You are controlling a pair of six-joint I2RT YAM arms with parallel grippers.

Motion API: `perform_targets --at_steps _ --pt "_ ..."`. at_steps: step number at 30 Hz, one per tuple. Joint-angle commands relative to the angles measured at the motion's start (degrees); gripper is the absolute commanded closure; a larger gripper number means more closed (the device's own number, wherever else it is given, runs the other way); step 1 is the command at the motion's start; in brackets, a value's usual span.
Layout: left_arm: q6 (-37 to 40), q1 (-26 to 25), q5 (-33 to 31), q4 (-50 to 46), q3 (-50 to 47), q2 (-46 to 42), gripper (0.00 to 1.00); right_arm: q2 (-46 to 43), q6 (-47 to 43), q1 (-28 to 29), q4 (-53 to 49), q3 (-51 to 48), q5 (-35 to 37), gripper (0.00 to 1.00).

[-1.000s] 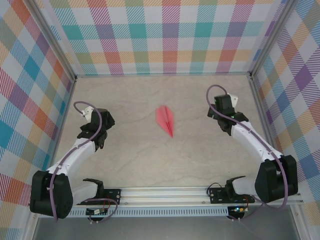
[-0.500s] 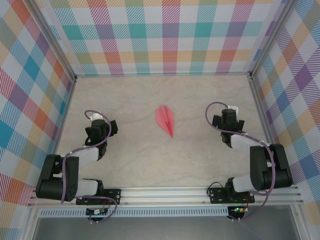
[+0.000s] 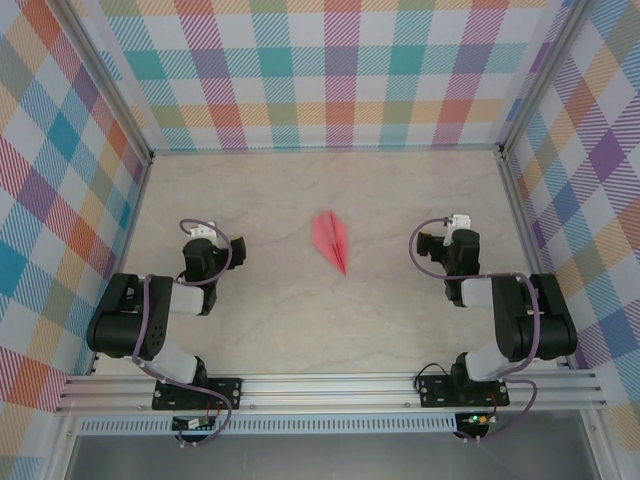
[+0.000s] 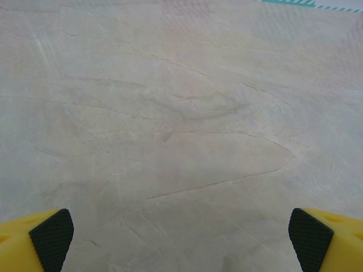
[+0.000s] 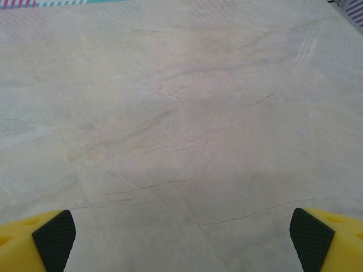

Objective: Fold a paper plane with a square sheet of paper (pick it up from the middle)
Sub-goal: Reset both arms

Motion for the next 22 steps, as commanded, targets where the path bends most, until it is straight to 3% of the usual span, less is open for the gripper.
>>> perform_targets --at_steps 1,5,8,22 --pt "1.0 0.8 -0.2 0.5 1.9 0.4 0.0 0.3 -0.3 -0.5 5.6 0.0 -2.7 0.0" --pt "1.5 0.4 -0.5 0.2 2.2 0.4 0.0 0.2 -0.2 -0.6 5.2 0.2 -2.9 0.0" --pt "3.3 0.4 3.9 -2.3 3.5 0.5 0.0 0.2 -0.3 -0.7 5.0 0.2 -2.9 0.0" --pt "3.4 0.3 4.0 -2.6 3.8 0.6 0.0 0.1 -0.5 -0.7 5.2 0.0 -3.5 0.0"
